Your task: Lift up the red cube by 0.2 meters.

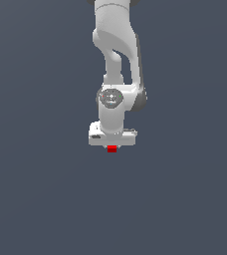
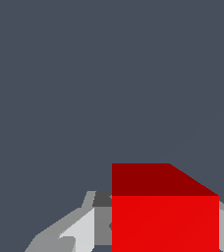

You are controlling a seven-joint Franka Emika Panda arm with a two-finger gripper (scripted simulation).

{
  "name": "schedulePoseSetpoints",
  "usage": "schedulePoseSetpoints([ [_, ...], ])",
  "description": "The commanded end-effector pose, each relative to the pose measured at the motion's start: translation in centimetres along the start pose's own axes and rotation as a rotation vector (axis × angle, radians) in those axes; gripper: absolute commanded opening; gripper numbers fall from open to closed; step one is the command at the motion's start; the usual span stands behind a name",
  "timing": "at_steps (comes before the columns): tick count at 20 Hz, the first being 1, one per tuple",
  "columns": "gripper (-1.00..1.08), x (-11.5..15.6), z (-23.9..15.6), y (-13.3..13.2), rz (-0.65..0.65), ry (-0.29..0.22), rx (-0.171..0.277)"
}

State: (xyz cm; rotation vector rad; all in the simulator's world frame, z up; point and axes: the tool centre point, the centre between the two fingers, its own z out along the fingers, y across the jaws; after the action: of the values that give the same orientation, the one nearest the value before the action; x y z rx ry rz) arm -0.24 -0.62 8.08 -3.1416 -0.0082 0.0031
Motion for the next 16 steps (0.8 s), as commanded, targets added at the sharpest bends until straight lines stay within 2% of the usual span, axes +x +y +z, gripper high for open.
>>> schedulePoseSetpoints([
  [1,-1.0,0.0,-2.4,0.0,0.0,0.002,0.0],
  [9,-1.0,-0.1,-10.0,0.0,0.0,0.002,0.0],
  [16,-1.0,0.0,-14.0,0.0,0.0,0.002,0.0],
])
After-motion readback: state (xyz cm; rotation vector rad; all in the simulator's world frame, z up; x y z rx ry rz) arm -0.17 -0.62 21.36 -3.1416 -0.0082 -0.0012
